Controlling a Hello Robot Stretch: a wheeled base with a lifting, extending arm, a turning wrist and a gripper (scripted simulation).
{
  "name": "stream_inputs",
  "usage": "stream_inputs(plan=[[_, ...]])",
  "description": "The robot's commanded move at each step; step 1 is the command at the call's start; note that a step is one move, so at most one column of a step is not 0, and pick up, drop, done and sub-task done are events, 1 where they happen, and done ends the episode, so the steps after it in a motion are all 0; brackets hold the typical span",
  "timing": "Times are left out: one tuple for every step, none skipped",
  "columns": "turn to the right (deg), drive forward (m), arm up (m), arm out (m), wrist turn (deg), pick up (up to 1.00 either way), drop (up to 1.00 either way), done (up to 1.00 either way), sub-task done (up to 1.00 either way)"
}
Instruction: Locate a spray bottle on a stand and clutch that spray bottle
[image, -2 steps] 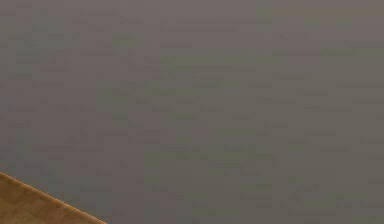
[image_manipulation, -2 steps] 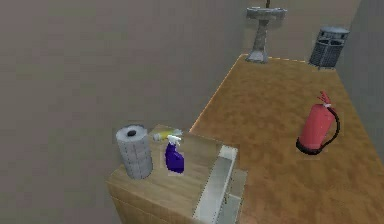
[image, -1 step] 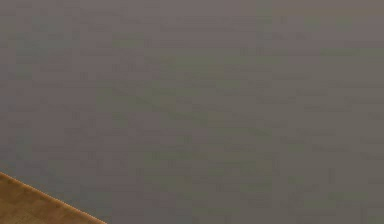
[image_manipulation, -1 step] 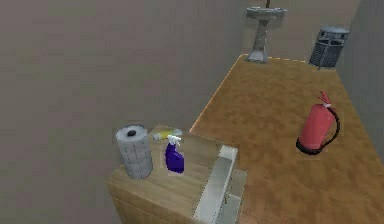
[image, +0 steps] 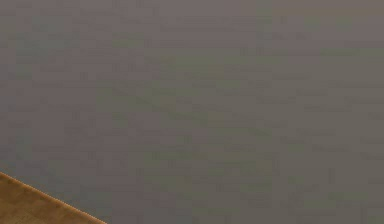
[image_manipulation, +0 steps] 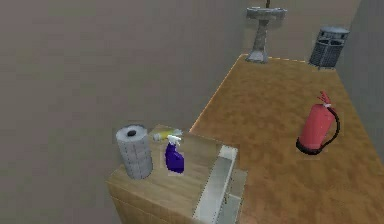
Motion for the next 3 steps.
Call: stream_inputs(plan=[[0.0, 0.0, 0.0, 0.4, 0.0, 0.0, 0.0, 0.0, 0.0], [0.0, 0.0, 0.0, 0.0, 45.0, 0.0, 0.0, 0.0, 0.0], [0.0, 0.0, 0.0, 0.0, 45.0, 0.0, 0.0, 0.0, 0.0]])
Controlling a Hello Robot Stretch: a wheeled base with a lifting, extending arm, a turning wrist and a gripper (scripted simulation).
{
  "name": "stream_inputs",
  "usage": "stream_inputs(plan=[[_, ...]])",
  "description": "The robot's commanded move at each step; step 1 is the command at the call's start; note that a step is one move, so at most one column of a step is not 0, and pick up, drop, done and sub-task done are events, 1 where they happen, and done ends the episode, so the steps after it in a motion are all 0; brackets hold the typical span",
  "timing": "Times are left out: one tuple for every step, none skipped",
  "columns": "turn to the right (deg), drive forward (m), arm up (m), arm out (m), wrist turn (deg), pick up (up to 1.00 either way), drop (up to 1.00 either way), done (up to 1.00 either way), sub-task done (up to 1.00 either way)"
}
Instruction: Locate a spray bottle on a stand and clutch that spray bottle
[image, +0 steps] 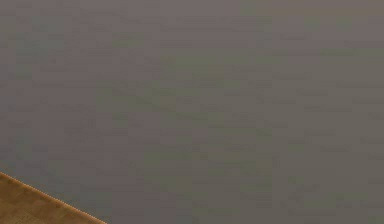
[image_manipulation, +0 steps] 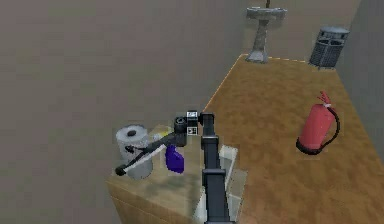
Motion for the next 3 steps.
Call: stream_inputs(plan=[[0.0, 0.0, 0.0, 0.0, 45.0, 0.0, 0.0, 0.0, 0.0], [0.0, 0.0, 0.0, 0.0, 39.0, 0.0, 0.0, 0.0, 0.0], [0.0, 0.0, -0.3, 0.0, 0.0, 0.0, 0.0, 0.0, 0.0]])
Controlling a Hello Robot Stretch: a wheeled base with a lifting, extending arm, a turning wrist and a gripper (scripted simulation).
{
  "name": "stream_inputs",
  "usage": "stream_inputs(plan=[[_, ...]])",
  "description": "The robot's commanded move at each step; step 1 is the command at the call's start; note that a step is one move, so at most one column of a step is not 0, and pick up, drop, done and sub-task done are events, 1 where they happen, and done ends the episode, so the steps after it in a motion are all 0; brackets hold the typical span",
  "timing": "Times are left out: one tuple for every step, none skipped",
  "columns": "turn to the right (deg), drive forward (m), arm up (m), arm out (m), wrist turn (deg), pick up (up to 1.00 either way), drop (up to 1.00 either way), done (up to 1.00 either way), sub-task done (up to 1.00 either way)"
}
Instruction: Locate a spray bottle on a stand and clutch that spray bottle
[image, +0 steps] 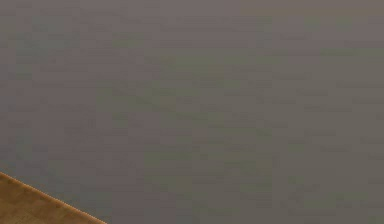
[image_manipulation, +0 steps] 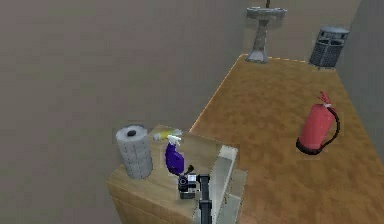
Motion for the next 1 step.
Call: stream_inputs(plan=[[0.0, 0.0, 0.0, 0.0, 0.0, 1.0, 0.0, 0.0, 0.0]])
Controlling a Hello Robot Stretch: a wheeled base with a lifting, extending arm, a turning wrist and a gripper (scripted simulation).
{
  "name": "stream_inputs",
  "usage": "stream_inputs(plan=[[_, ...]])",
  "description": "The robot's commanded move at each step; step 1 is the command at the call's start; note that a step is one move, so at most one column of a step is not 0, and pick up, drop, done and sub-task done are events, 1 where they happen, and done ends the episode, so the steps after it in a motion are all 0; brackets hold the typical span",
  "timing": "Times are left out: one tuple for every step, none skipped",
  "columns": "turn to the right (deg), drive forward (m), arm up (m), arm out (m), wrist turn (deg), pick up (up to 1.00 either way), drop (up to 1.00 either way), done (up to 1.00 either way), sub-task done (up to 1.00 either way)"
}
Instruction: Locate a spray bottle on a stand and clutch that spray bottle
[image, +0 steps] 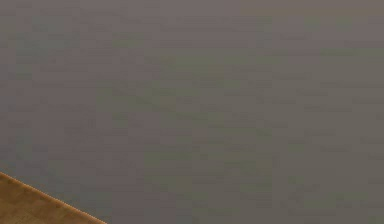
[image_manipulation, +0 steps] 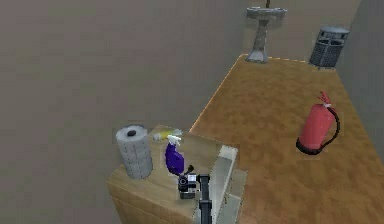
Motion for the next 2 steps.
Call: stream_inputs(plan=[[0.0, 0.0, 0.1, 0.0, 0.0, 0.0, 0.0, 0.0, 0.0], [0.0, 0.0, 0.0, 0.0, 0.0, 0.0, 0.0, 1.0, 0.0]])
